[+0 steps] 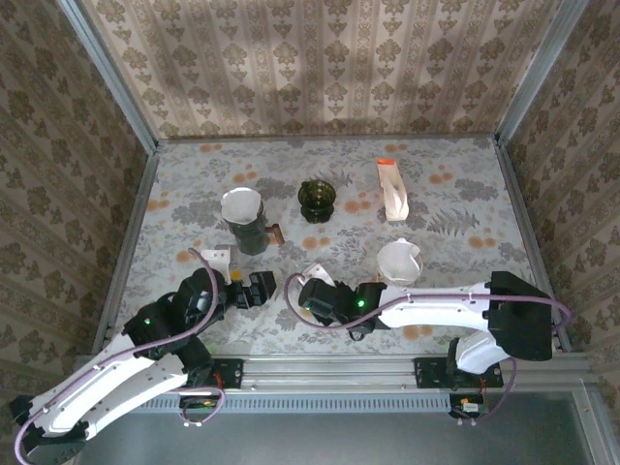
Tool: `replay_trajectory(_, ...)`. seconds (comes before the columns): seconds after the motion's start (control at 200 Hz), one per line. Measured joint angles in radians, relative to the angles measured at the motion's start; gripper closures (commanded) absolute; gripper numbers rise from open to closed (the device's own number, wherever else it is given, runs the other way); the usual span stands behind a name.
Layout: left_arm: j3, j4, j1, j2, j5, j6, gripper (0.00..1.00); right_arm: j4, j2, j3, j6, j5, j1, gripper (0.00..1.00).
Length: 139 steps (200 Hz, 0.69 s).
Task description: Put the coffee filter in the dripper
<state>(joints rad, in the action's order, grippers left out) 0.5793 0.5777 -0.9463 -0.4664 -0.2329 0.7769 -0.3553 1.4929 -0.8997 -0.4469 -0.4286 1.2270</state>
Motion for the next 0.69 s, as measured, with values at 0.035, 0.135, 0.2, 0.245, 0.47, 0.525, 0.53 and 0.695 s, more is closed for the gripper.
replay_trajectory(0.035, -0.003, 0.000, 0.004, 0.000, 0.000, 0.000, 0.00, 0.006, 0.000, 0.004, -0.008, -0.008, 0.003, 0.92)
replay_trajectory(0.135, -0.010, 0.002, 0.010, 0.000, 0.002, 0.000, 0.00, 0.016, 0.000, 0.011, -0.030, -0.018, 0.009, 0.83)
replay_trajectory(0.2, -0.012, 0.002, 0.014, 0.000, 0.004, 0.000, 0.00, 0.020, 0.000, 0.016, -0.048, -0.022, 0.013, 0.72)
replay_trajectory(0.245, -0.014, 0.002, 0.019, 0.000, 0.007, 0.000, 0.00, 0.024, -0.001, 0.019, -0.056, -0.026, 0.014, 0.66)
replay_trajectory(0.47, -0.031, 0.002, 0.032, 0.000, 0.019, 0.000, 0.00, 0.021, -0.030, 0.042, -0.088, -0.036, 0.022, 0.45)
replay_trajectory(0.525, -0.032, 0.002, 0.034, 0.000, 0.021, 0.000, 0.00, 0.016, -0.054, 0.042, -0.090, -0.037, 0.023, 0.44)
replay_trajectory(0.53, -0.032, 0.002, 0.034, 0.000, 0.022, 0.000, 0.00, 0.015, -0.057, 0.042, -0.093, -0.036, 0.023, 0.44)
replay_trajectory(0.695, -0.043, 0.000, 0.039, 0.001, 0.026, 0.000, 0.00, -0.026, -0.179, 0.031, -0.100, -0.036, 0.029, 0.36)
